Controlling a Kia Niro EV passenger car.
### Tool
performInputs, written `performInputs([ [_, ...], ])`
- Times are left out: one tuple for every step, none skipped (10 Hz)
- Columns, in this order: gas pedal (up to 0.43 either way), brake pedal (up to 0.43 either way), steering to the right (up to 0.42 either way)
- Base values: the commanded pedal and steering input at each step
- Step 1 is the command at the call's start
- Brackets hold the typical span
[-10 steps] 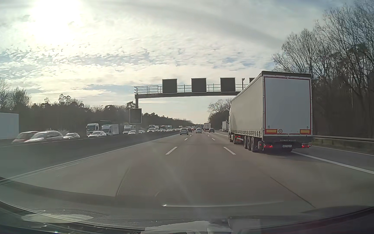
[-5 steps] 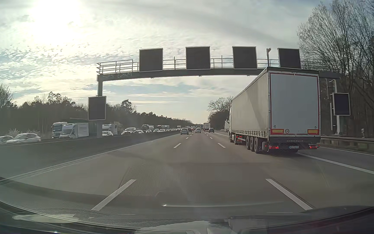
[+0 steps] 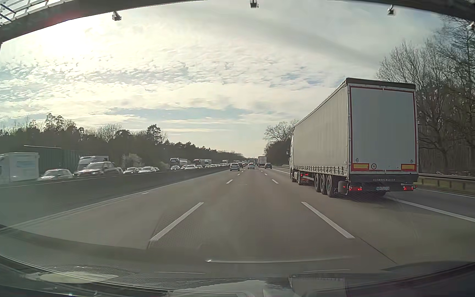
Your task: Follow the waypoints while adhering to traffic rules and regulations
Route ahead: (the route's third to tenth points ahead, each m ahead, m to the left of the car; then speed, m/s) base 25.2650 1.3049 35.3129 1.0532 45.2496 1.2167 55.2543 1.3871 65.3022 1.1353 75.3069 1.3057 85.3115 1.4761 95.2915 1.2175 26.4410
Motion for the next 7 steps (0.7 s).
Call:
performInputs([
  [0.228,0.000,-0.003],
  [0.228,0.000,-0.003],
  [0.228,0.000,-0.003],
  [0.228,0.000,-0.003],
  [0.228,0.000,-0.004],
  [0.228,0.000,-0.004],
  [0.228,0.000,-0.004],
])
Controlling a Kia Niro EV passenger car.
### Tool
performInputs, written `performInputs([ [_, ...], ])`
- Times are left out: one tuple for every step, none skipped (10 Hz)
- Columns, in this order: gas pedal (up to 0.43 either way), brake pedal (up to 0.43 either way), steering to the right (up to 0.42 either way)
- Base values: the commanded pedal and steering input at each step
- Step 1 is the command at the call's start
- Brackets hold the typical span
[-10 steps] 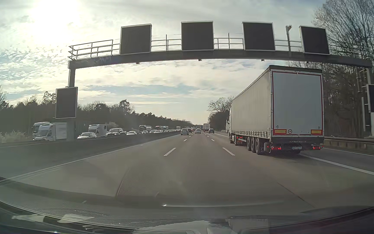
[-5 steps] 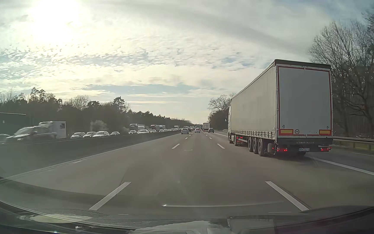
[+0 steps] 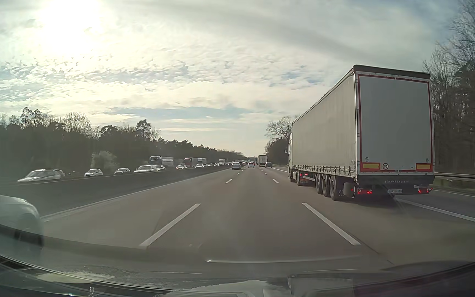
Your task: Follow the waypoints while adhering to traffic rules and regulations
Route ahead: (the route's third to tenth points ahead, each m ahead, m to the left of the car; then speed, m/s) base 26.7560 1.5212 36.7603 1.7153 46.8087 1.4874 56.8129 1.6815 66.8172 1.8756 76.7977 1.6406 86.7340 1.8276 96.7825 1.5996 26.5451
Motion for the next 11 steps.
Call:
performInputs([
  [0.228,0.000,-0.004],
  [0.228,0.000,-0.004],
  [0.228,0.000,-0.004],
  [0.228,0.000,-0.004],
  [0.228,0.000,-0.004],
  [0.228,0.000,-0.003],
  [0.228,0.000,-0.003],
  [0.228,0.000,-0.003],
  [0.228,0.000,-0.004],
  [0.228,0.000,-0.003],
  [0.228,0.000,-0.003],
])
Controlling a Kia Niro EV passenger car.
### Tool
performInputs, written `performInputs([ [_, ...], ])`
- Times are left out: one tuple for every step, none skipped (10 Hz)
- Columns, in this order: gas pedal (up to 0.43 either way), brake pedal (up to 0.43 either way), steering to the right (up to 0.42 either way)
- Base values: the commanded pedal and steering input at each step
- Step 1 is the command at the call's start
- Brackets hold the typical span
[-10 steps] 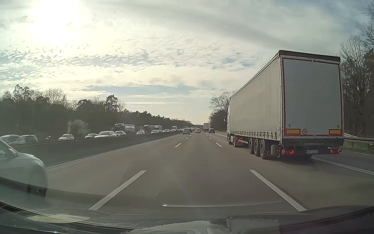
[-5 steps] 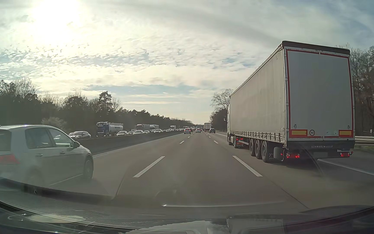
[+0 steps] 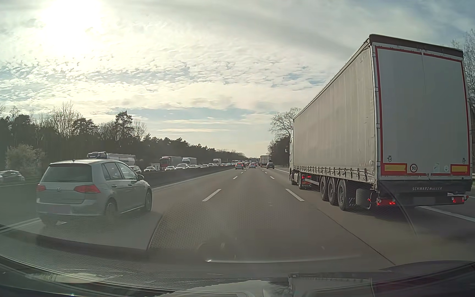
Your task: Follow the waypoints while adhering to traffic rules and regulations
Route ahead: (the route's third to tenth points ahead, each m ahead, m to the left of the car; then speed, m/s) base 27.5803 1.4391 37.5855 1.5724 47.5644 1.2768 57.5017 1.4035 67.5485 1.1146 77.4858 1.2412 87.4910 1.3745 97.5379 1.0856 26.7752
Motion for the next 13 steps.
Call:
performInputs([
  [0.228,0.000,-0.003],
  [0.228,0.000,-0.003],
  [0.228,0.000,-0.003],
  [0.228,0.000,-0.003],
  [0.228,0.000,-0.003],
  [0.228,0.000,-0.003],
  [0.228,0.000,-0.002],
  [0.228,0.000,-0.002],
  [0.228,0.000,-0.001],
  [0.228,0.000,-0.001],
  [0.228,0.000,-0.001],
  [0.228,0.000,-0.001],
  [0.228,0.000,-0.001],
])
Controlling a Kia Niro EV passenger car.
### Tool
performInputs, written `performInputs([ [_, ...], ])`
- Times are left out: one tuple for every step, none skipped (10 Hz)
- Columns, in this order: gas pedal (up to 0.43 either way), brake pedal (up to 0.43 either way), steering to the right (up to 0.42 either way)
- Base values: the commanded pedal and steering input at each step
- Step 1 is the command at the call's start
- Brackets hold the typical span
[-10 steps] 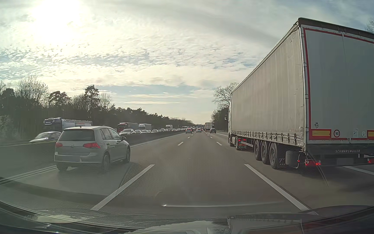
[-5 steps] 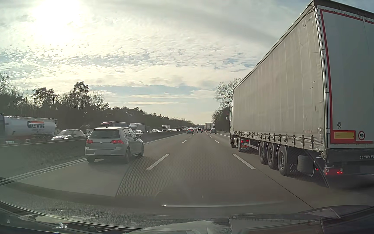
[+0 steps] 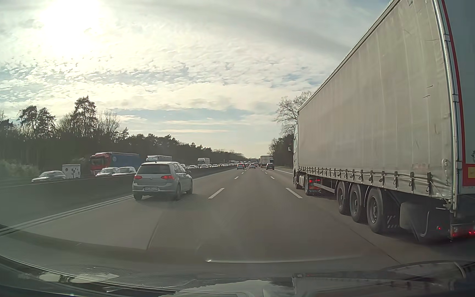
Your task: Follow the waypoints while adhering to traffic rules and regulations
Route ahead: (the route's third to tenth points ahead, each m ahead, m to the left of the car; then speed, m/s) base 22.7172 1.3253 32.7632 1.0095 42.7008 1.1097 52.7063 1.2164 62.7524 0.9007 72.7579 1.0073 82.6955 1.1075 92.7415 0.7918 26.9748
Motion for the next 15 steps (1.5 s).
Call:
performInputs([
  [0.228,0.000,-0.001],
  [0.228,0.000,-0.001],
  [0.228,0.000,-0.001],
  [0.228,0.000,-0.001],
  [0.228,0.000,-0.002],
  [0.228,0.000,-0.002],
  [0.228,0.000,-0.003],
  [0.228,0.000,-0.002],
  [0.228,0.000,-0.003],
  [0.228,0.000,-0.002],
  [0.228,0.000,-0.002],
  [0.228,0.000,-0.002],
  [0.228,0.000,-0.002],
  [0.228,0.000,-0.002],
  [0.228,0.000,-0.002],
])
